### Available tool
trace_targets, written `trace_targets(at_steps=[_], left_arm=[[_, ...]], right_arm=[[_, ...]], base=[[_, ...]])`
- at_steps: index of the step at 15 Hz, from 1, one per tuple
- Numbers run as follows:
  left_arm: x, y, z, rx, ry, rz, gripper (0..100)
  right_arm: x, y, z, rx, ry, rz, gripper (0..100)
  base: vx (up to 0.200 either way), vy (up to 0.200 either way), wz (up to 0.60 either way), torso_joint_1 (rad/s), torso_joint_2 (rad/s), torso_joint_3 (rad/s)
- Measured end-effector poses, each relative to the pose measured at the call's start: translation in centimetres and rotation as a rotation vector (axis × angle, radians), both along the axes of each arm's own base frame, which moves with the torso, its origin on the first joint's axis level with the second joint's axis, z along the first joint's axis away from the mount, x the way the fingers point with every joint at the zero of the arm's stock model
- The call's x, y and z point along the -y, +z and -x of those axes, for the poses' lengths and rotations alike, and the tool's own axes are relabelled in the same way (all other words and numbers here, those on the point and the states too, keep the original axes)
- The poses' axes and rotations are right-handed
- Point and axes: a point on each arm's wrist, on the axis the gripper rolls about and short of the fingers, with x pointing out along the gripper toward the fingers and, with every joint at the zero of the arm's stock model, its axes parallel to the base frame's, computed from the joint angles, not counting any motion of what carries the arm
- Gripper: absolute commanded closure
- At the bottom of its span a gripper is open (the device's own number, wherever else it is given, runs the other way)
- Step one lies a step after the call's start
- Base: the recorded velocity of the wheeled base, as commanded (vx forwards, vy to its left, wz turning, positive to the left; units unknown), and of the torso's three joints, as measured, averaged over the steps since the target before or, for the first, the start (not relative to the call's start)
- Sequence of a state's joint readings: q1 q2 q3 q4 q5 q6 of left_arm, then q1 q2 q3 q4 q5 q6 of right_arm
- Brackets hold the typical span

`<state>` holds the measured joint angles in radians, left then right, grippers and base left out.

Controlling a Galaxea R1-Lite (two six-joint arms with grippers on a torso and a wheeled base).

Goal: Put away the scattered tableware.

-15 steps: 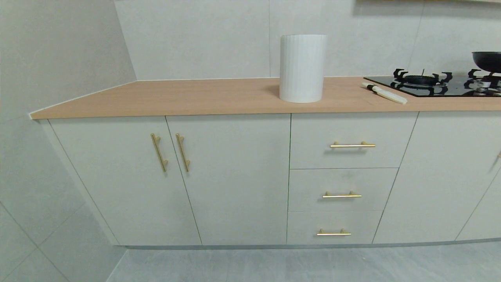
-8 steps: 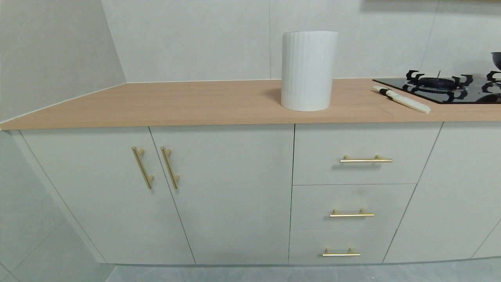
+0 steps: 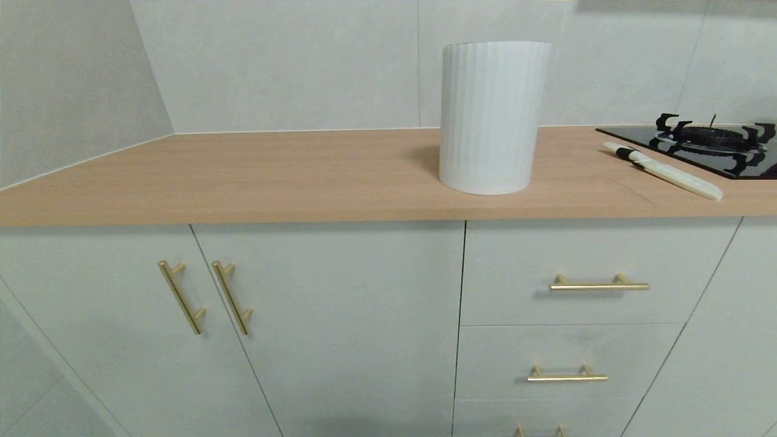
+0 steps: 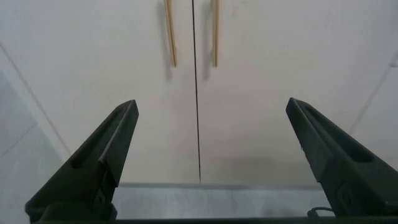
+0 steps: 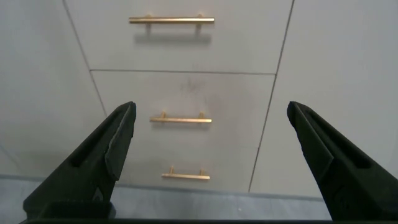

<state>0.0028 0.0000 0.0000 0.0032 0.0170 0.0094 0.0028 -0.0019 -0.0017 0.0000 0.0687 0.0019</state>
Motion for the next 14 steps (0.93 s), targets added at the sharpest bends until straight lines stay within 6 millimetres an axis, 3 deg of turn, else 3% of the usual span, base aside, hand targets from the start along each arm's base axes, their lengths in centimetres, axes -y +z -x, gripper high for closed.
trace_targets(at_steps=[8, 14], left_arm=[[0.00, 0.00, 0.00, 0.000, 0.000, -0.003, 0], [0.00, 0.00, 0.00, 0.000, -0.001, -0.004, 0]], right_arm=[[0.00, 0.00, 0.00, 0.000, 0.000, 0.000, 0], [0.00, 0.00, 0.00, -0.001, 0.000, 0.000, 0]], base=[[0.000, 0.000, 0.00, 0.000, 0.00, 0.000], [0.000, -0.200, 0.00, 0.000, 0.00, 0.004]])
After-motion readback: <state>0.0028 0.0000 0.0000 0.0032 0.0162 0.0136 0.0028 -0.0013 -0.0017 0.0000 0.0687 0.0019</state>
